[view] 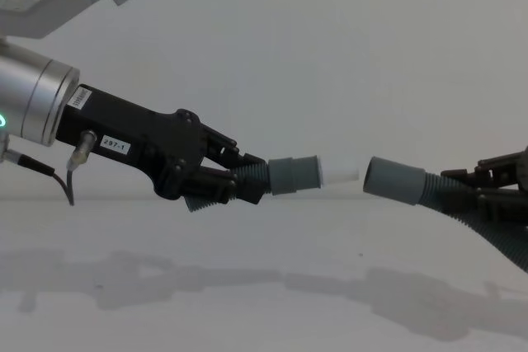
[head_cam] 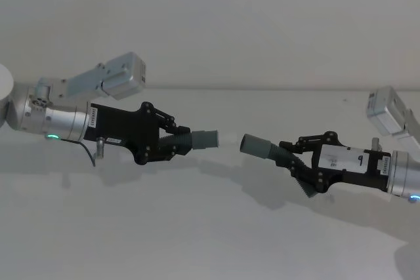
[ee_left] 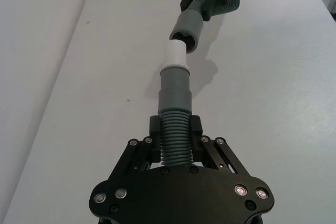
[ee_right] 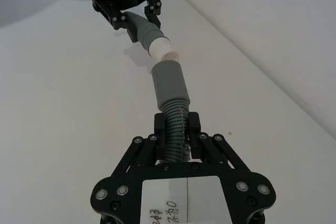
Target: Use both hands to pick up one end of the pipe from the table, align the ends, and insert them.
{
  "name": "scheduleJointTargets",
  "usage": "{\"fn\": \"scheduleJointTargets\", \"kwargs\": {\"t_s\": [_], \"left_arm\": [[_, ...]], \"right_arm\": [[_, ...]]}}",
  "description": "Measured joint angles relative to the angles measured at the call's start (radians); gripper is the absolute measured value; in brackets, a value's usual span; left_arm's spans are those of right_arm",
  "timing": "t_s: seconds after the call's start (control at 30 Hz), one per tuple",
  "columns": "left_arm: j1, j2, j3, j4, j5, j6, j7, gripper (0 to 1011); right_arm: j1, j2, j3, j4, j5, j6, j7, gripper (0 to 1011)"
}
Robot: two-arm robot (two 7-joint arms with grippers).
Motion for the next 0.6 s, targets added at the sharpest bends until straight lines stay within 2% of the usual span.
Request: {"fn": "scheduleJointTargets", "kwargs": {"t_s": [0.6], "left_arm": [[-0.016, 0.004, 0.023, 0.009, -0.009, -0.005, -0.019, 306]], "right_arm": [[0.016, 0.001, -0.018, 0.002, 0.000, 0.002, -0.008, 240]]}}
